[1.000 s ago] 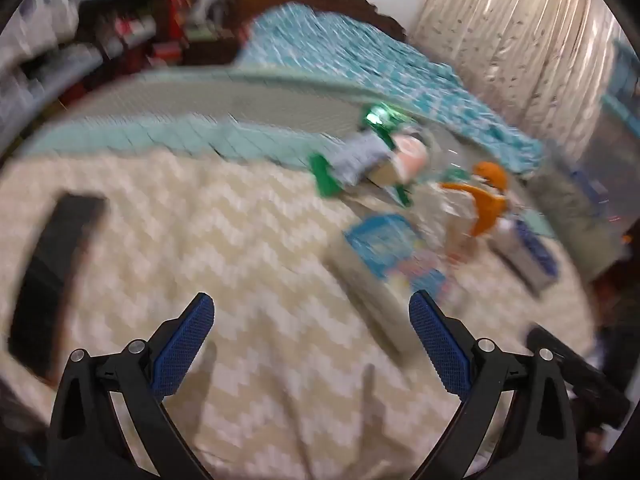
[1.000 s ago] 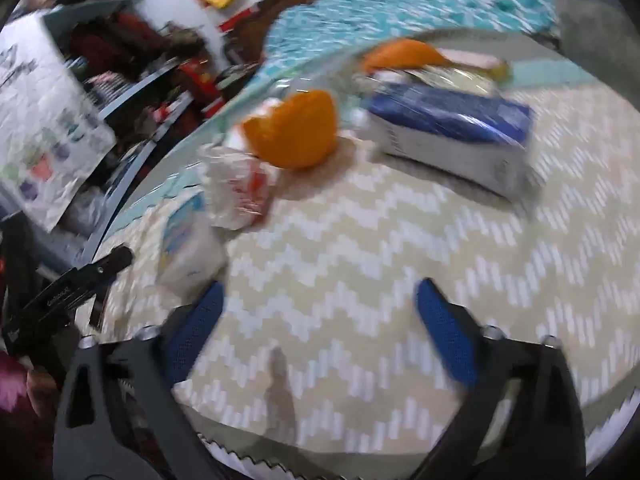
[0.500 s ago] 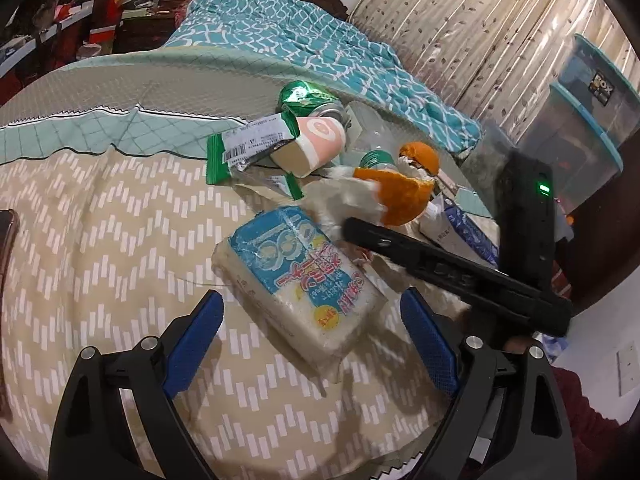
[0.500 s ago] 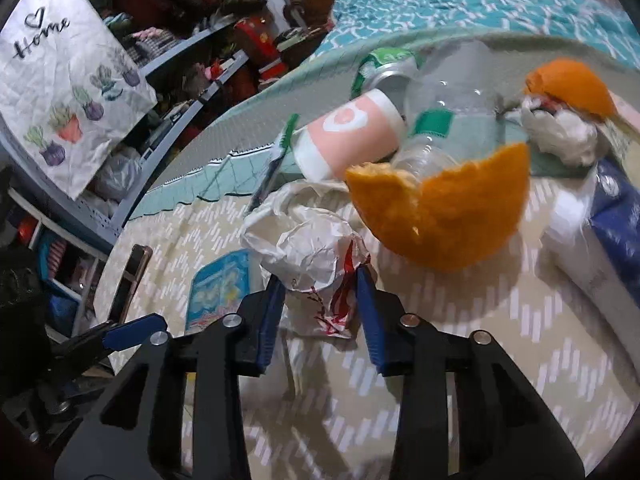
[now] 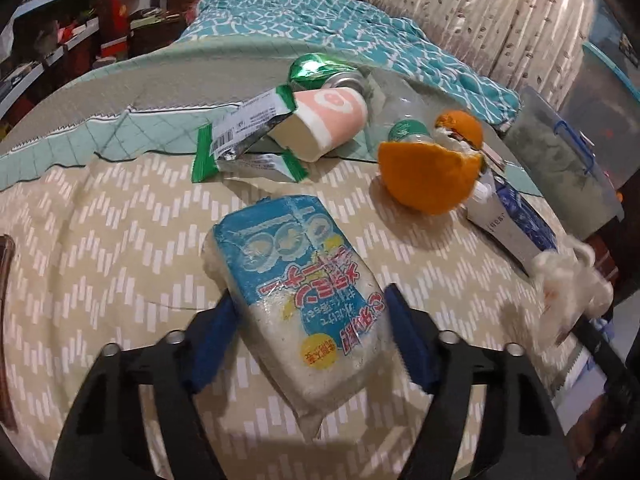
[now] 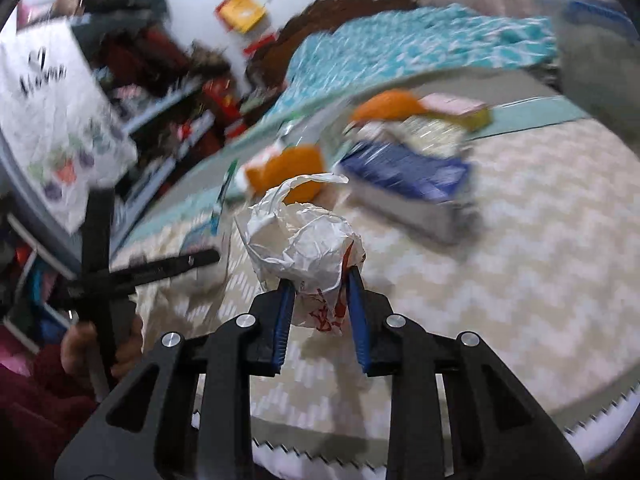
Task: Collect trash
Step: 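Carry both items to the beige wastebasket and open both grippers to drop them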
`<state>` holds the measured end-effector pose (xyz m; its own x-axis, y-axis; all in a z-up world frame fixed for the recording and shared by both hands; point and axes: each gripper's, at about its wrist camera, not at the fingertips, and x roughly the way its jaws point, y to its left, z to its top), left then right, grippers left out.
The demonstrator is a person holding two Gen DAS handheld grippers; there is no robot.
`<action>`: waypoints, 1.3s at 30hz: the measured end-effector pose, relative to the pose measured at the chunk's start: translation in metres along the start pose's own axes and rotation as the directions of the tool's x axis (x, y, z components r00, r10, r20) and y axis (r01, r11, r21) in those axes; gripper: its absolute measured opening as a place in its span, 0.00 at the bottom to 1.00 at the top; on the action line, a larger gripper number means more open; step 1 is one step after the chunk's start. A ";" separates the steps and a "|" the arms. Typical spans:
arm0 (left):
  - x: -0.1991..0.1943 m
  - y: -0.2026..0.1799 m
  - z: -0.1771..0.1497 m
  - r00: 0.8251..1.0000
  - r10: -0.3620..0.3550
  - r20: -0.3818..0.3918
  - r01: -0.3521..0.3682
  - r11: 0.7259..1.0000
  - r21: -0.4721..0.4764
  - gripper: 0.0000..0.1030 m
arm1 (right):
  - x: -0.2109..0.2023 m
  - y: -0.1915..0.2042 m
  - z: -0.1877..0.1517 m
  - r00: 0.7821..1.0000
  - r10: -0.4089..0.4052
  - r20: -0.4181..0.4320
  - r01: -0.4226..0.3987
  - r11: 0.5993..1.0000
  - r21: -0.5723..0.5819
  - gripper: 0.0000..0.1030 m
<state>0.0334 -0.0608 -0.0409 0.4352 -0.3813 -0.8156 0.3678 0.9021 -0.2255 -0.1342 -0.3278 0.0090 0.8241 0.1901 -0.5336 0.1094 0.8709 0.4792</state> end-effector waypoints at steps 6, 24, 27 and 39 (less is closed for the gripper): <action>-0.041 -0.043 -0.005 0.964 -0.266 0.010 0.261 0.952 0.157 0.63 | -0.035 -0.032 -0.008 0.990 0.022 0.140 -0.037 0.993 0.113 0.28; 0.115 -0.481 0.047 0.809 -0.437 -0.393 0.586 0.539 0.605 0.68 | -0.134 -0.269 0.020 0.835 -0.514 0.197 0.326 0.749 0.577 0.30; 0.152 -0.526 0.042 0.822 -0.395 -0.411 0.569 0.542 0.618 0.74 | -0.126 -0.302 0.042 0.837 -0.523 0.163 0.333 0.722 0.606 0.38; 0.092 -0.469 0.049 0.843 -0.459 -0.281 0.532 0.633 0.562 0.88 | -0.141 -0.261 0.044 0.763 -0.558 0.327 0.314 0.762 0.567 0.58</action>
<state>-0.0585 -0.5295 0.0161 -0.0333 -0.6788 -0.7335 0.9265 0.2543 -0.2775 -0.2544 -0.6019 -0.0104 0.7494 -0.4892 -0.4462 0.6571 0.4663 0.5923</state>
